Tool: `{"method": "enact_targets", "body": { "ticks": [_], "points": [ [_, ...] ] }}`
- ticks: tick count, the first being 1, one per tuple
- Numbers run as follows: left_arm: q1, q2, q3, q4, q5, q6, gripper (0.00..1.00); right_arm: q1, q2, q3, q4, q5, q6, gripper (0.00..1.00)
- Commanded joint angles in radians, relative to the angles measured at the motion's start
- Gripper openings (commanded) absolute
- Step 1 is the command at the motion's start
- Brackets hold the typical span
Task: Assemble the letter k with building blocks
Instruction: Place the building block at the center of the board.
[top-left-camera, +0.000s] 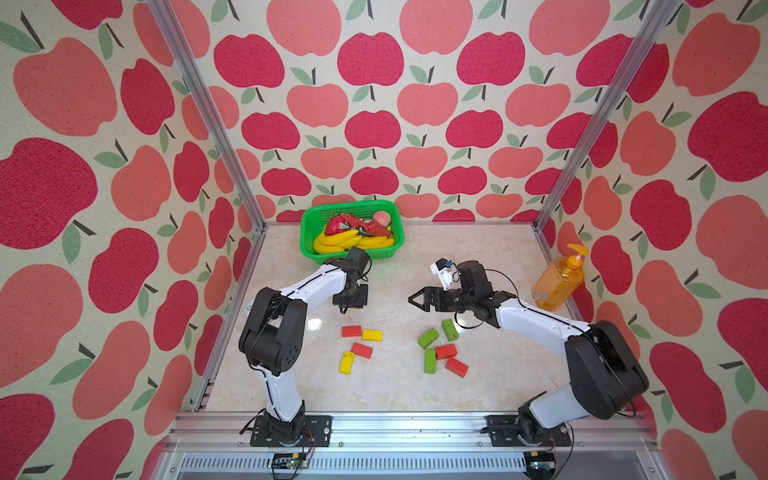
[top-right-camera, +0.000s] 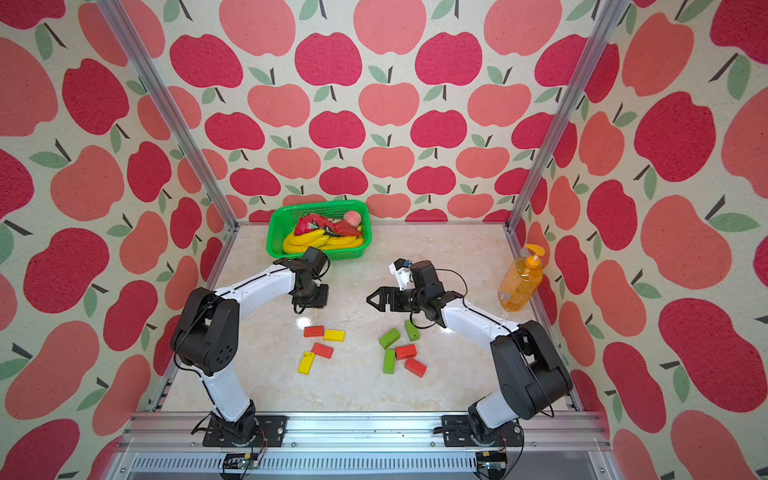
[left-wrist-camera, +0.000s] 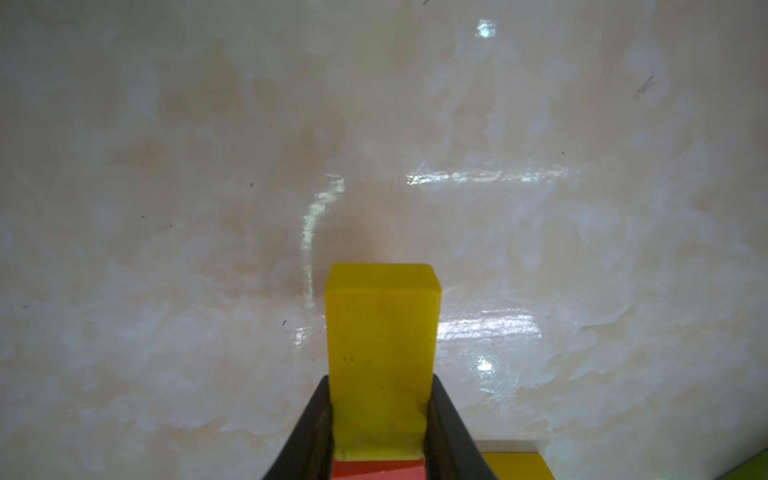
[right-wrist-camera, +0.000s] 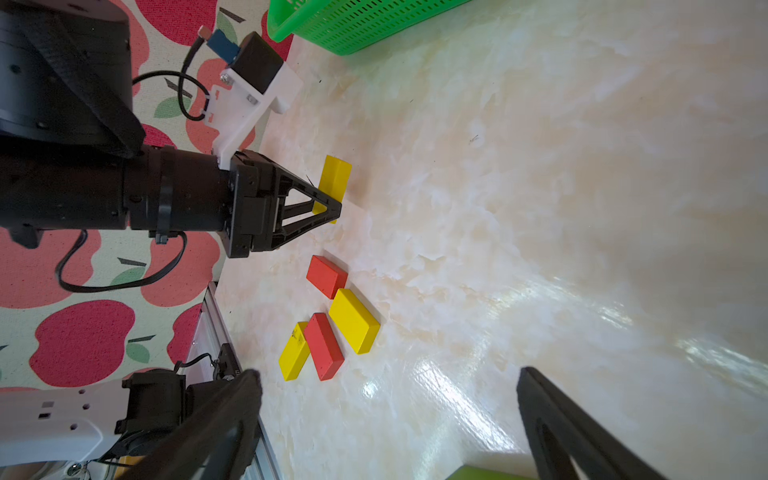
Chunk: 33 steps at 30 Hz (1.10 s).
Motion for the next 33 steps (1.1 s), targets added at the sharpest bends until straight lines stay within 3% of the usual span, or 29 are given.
{"method": "enact_targets", "body": {
  "ticks": [1,9,33],
  "points": [
    [-0.004,0.052,0.065,-0.034,-0.005,0.029,0.06,-0.008,-0.009,-0.010,0.016,-0.023,0.019,0.99],
    [-0.004,0.161,0.161,-0.049,-0.009,0.020,0.05,-0.013,-0.022,-0.014,0.017,-0.024,0.018,0.99],
    [0.002,0.236,0.207,-0.035,-0.021,-0.005,0.08,-0.016,-0.022,-0.022,0.022,-0.011,0.017,0.99]
  ]
}}
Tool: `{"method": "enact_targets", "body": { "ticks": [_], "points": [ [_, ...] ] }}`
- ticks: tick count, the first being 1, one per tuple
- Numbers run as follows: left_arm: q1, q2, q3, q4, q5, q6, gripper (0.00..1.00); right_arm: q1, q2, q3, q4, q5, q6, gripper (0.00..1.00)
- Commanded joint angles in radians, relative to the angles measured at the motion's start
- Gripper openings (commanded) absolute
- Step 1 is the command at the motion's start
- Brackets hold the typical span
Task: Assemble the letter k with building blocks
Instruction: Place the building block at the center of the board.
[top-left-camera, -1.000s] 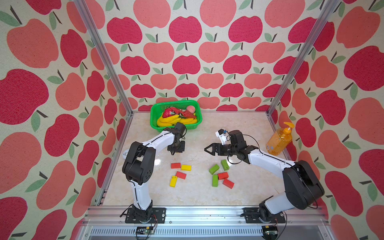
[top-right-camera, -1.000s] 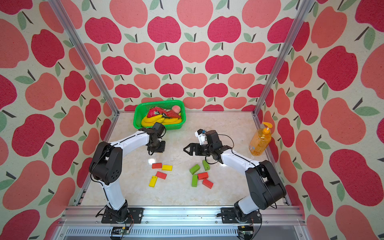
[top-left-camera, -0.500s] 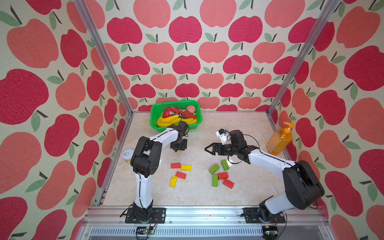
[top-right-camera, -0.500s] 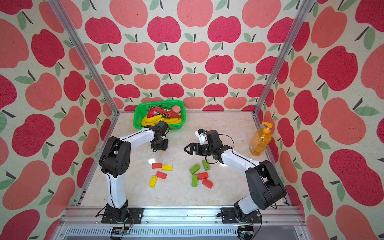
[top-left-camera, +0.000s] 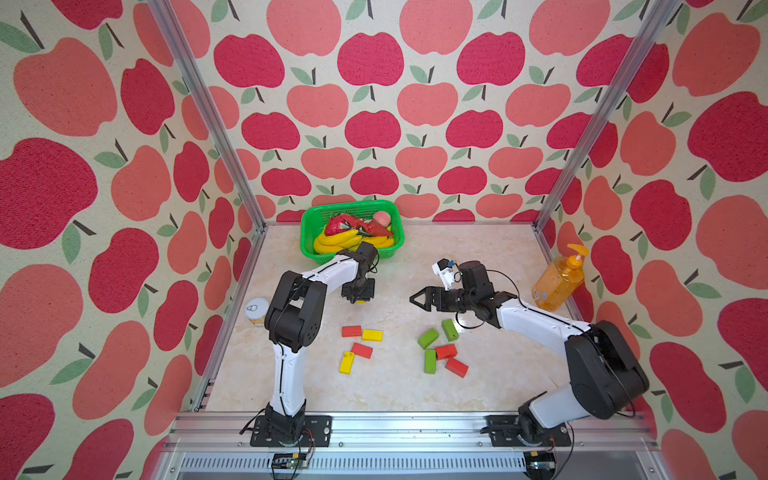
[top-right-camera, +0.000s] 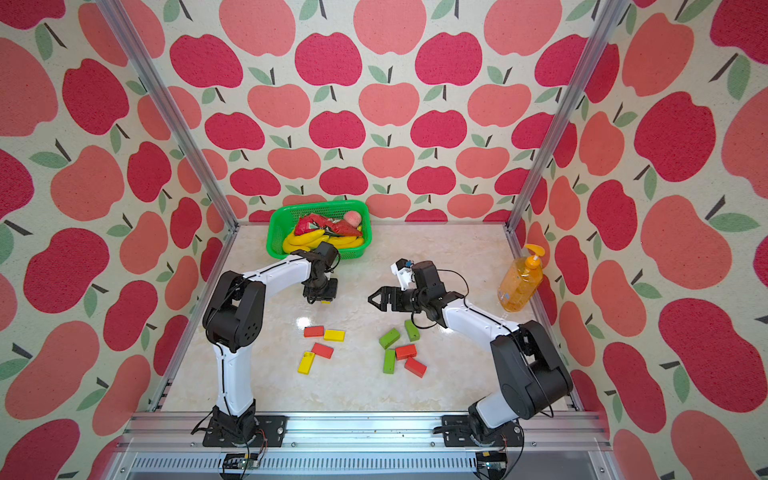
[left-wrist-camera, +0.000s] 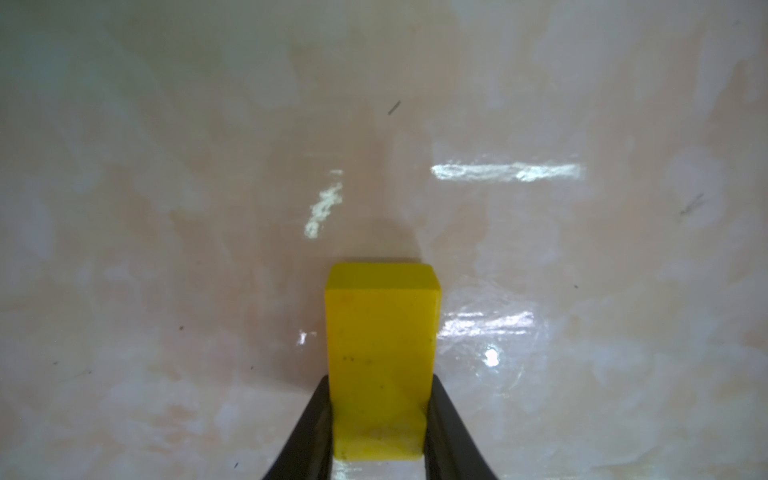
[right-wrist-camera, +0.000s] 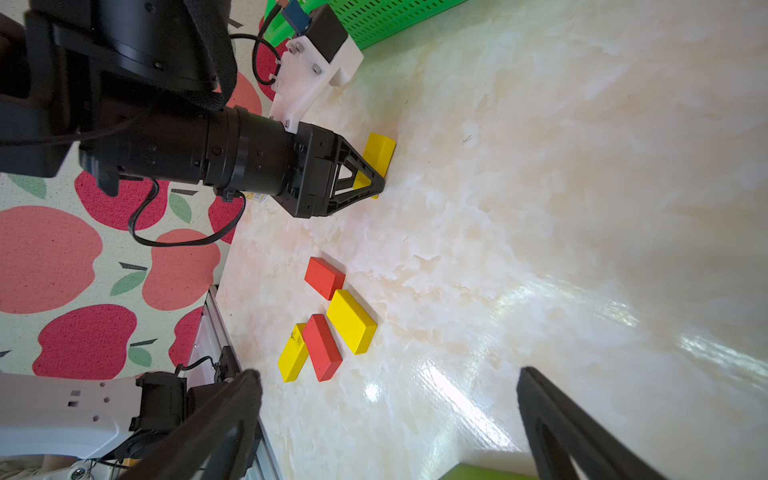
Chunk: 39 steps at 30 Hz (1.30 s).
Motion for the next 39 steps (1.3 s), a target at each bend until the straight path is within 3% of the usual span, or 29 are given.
{"method": "enact_targets", "body": {
  "ticks": [1,23,39],
  "points": [
    [0.005,0.020,0.022,-0.013,-0.015,-0.011,0.09,-0.005,-0.021,-0.012,0.017,-0.005,0.013,0.99],
    [0.010,0.025,0.012,0.007,0.021,-0.020,0.45,-0.005,-0.013,-0.012,0.018,-0.004,0.008,0.99],
    [0.010,-0.003,-0.004,0.005,0.026,-0.027,0.40,-0.006,-0.008,-0.009,0.018,-0.008,0.009,0.99]
  ]
}}
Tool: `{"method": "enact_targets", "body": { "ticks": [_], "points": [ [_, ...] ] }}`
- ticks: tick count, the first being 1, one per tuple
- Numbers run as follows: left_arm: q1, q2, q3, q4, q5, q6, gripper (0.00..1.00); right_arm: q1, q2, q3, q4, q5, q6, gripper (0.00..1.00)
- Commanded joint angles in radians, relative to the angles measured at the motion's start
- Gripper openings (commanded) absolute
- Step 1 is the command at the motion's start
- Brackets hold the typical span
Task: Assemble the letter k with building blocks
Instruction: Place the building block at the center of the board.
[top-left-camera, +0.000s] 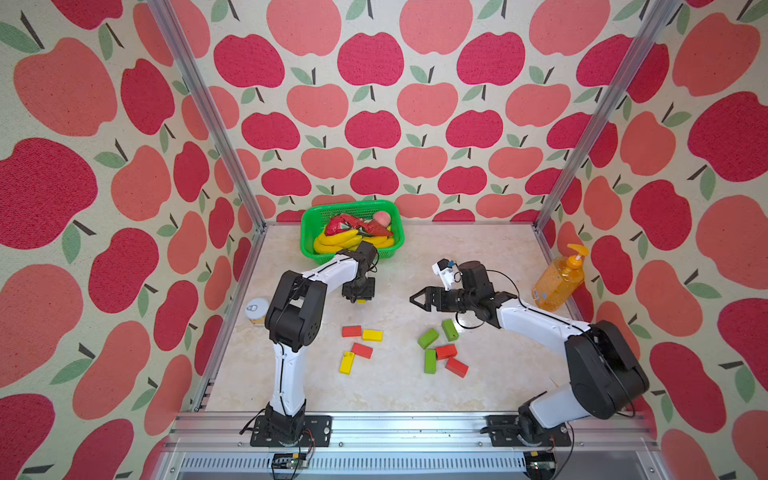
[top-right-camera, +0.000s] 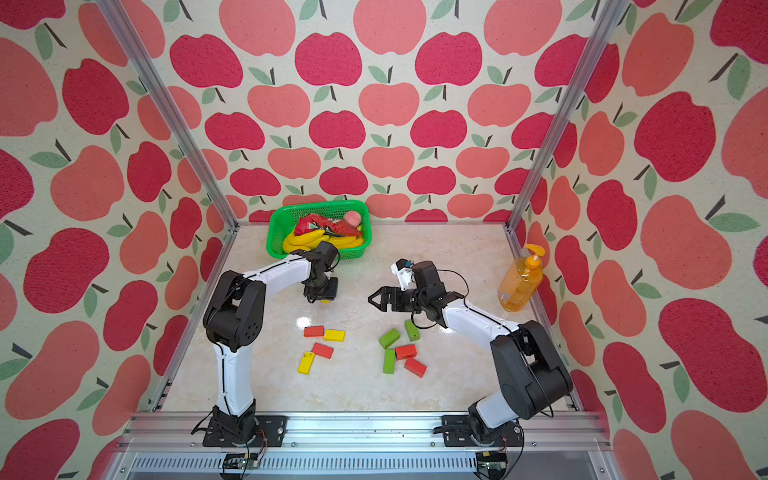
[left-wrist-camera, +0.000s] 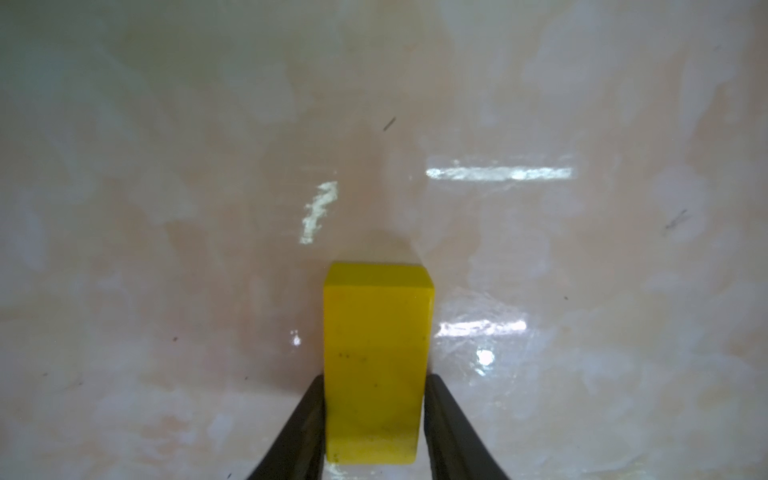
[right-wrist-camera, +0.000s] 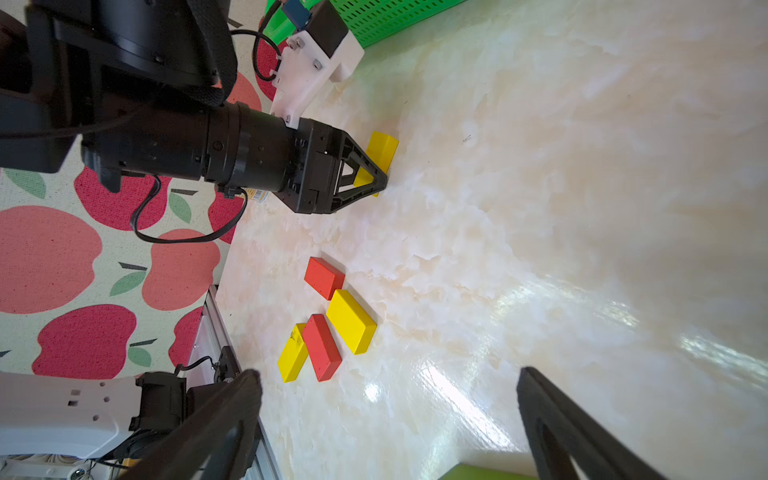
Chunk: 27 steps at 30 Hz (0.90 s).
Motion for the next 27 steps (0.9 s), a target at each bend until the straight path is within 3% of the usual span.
{"method": "enact_targets", "body": {
  "ticks": [1,7,27],
  "points": [
    [0.006,-0.011,-0.011,-0.007,0.014,-0.018,0.40,-0.005,-0.007,-0.007,0.016,-0.010,0.009,0.99],
    [0.004,-0.012,-0.013,-0.010,0.025,-0.019,0.37,-0.005,0.000,-0.006,0.016,-0.013,0.012,0.99],
    [-0.006,-0.086,-0.048,-0.001,0.017,-0.010,0.48,-0.005,-0.007,-0.006,0.015,-0.009,0.010,0.99]
  ]
}}
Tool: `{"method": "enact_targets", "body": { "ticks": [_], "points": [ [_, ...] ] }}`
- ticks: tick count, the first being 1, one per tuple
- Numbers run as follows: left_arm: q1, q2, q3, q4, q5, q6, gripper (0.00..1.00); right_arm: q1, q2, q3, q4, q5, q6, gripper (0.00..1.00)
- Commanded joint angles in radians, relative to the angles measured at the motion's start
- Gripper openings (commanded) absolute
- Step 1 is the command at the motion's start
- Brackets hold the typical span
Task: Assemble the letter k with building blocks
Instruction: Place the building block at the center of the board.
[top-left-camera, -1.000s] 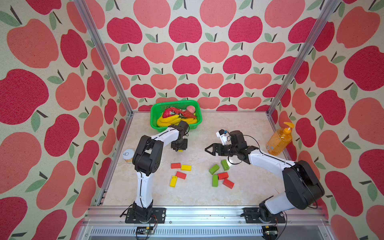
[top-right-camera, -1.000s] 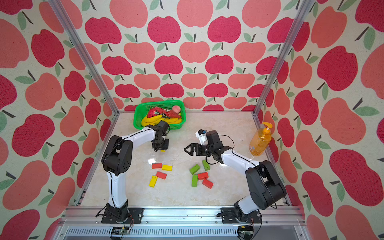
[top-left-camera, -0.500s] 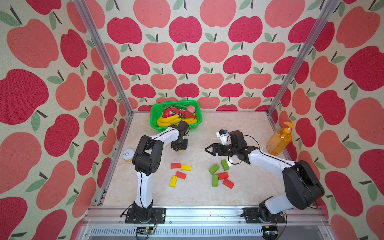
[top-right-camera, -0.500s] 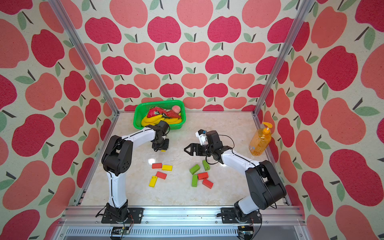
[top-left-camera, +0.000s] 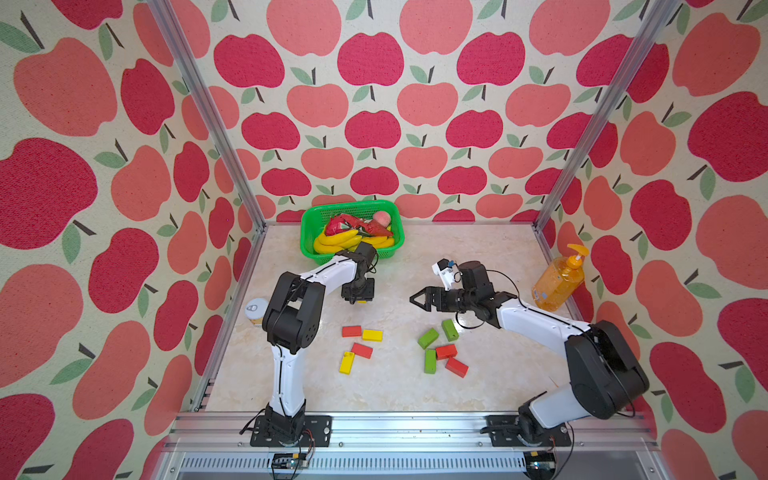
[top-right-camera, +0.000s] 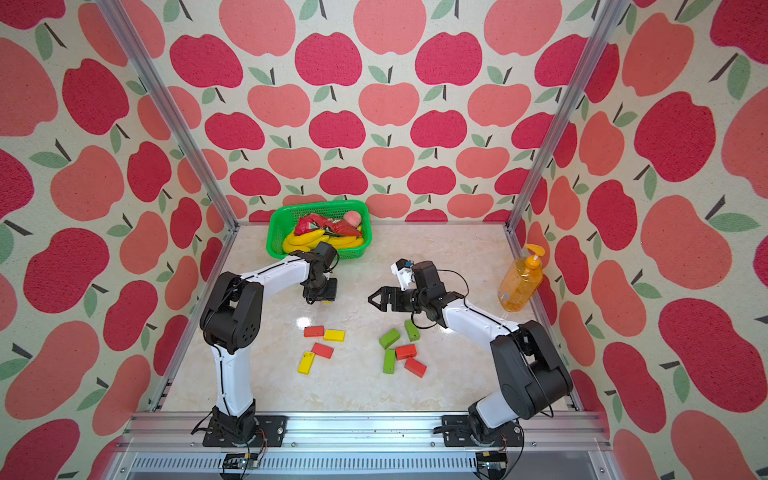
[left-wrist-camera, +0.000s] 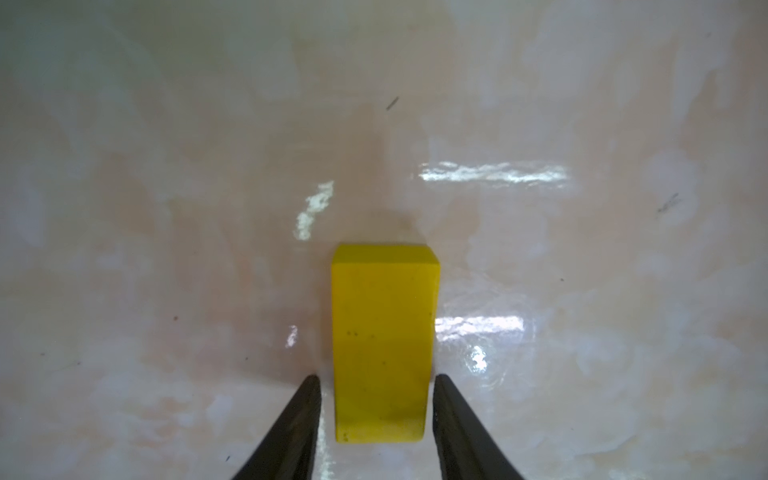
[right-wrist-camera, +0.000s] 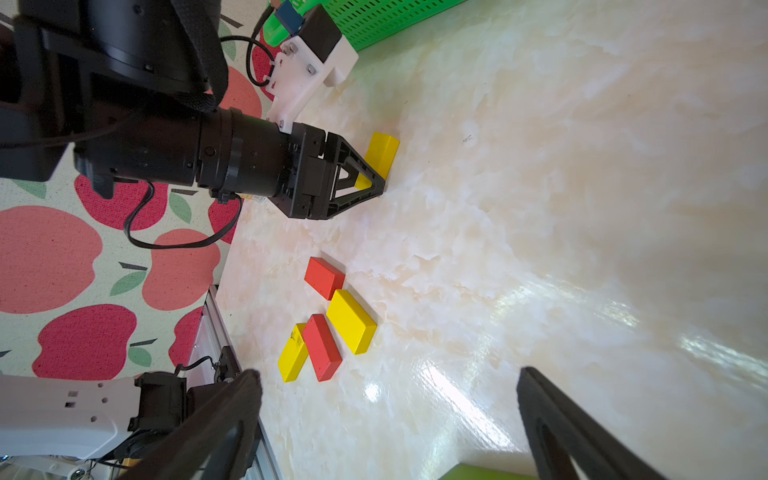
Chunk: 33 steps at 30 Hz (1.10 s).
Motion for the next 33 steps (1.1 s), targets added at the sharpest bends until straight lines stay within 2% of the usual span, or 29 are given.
{"method": "enact_targets", "body": {
  "ticks": [1,4,8,15,18,21,24,28,33],
  "points": [
    [-0.007,-0.058,-0.018,-0.007,0.012,0.008,0.50,-0.005,-0.008,-0.009,0.015,-0.005,0.009,0.99],
    [-0.013,-0.092,-0.033,-0.003,0.029,0.027,0.54,-0.006,-0.006,-0.008,0.013,-0.001,0.006,0.99],
    [-0.039,-0.155,-0.071,-0.026,0.023,0.052,0.55,-0.005,-0.004,-0.009,0.012,0.002,0.007,0.99],
    [-0.162,-0.328,-0.257,-0.009,-0.006,0.186,0.56,-0.007,-0.025,-0.006,-0.003,0.000,0.020,0.99],
    [-0.224,-0.404,-0.344,0.015,0.002,0.274,0.65,-0.009,-0.040,-0.005,-0.015,0.001,0.020,0.99],
    [-0.273,-0.450,-0.390,0.007,-0.033,0.315,0.68,-0.020,-0.051,0.005,-0.052,0.013,0.030,0.99],
    [-0.316,-0.449,-0.394,0.004,-0.038,0.345,0.69,-0.051,-0.059,0.010,-0.080,-0.009,0.053,0.99],
    [-0.367,-0.399,-0.387,-0.011,-0.123,0.388,0.70,-0.115,-0.073,-0.029,-0.033,-0.077,0.121,0.99],
    [-0.373,-0.378,-0.392,-0.004,-0.132,0.406,0.71,-0.173,-0.080,-0.063,0.007,-0.114,0.168,0.99]
  ]
}}
